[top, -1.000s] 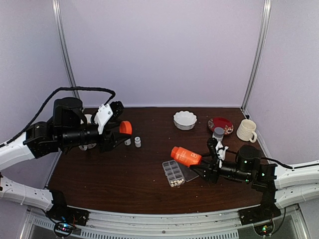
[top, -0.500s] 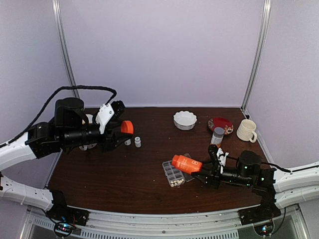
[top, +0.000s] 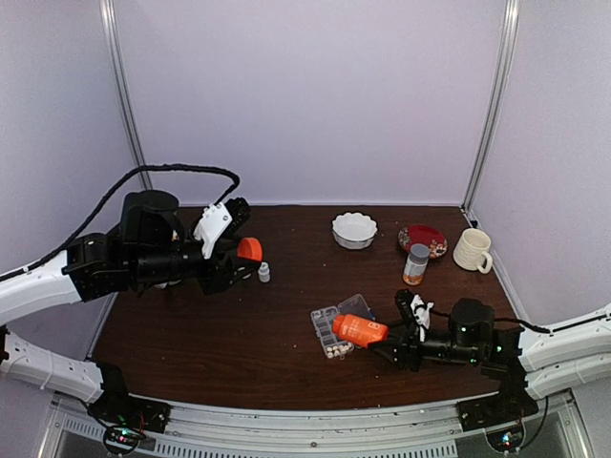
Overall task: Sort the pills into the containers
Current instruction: Pour the pill into the compartment of the pill container.
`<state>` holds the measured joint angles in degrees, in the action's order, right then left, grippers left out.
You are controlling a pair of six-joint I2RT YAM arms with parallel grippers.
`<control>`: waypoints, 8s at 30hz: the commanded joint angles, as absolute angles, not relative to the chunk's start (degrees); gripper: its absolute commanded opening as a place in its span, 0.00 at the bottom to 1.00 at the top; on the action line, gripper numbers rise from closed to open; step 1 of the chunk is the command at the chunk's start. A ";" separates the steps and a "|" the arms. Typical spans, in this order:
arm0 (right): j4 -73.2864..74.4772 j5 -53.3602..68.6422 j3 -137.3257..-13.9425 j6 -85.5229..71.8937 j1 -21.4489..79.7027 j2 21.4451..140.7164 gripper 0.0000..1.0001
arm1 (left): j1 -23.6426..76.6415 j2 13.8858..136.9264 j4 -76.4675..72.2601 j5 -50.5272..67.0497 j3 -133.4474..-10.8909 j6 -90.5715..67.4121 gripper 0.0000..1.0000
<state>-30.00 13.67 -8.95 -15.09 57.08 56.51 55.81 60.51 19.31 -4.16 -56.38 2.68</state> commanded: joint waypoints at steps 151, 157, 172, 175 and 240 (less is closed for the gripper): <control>-12.00 10.34 -22.27 -12.22 56.78 65.22 0.00 | 55.54 73.19 21.97 -5.18 -63.02 -7.65 0.00; -12.67 10.18 -22.19 -12.81 56.77 65.52 0.00 | 55.44 73.09 21.99 -5.13 -63.03 -7.56 0.00; -13.85 10.47 -21.30 -13.42 56.69 63.92 0.00 | 55.49 73.38 22.03 -4.95 -63.08 -7.55 0.00; -11.78 8.42 -22.13 -13.02 56.69 65.32 0.00 | 55.54 73.56 22.39 -4.88 -63.32 -7.47 0.00; -7.41 10.10 -23.80 -11.25 56.69 64.64 0.00 | 55.52 73.79 22.68 -4.56 -63.84 -7.32 0.00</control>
<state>-9.23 11.51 -21.69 -12.05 56.86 63.92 55.81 73.56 24.10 -5.10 -62.41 -7.22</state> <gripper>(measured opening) 0.539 0.525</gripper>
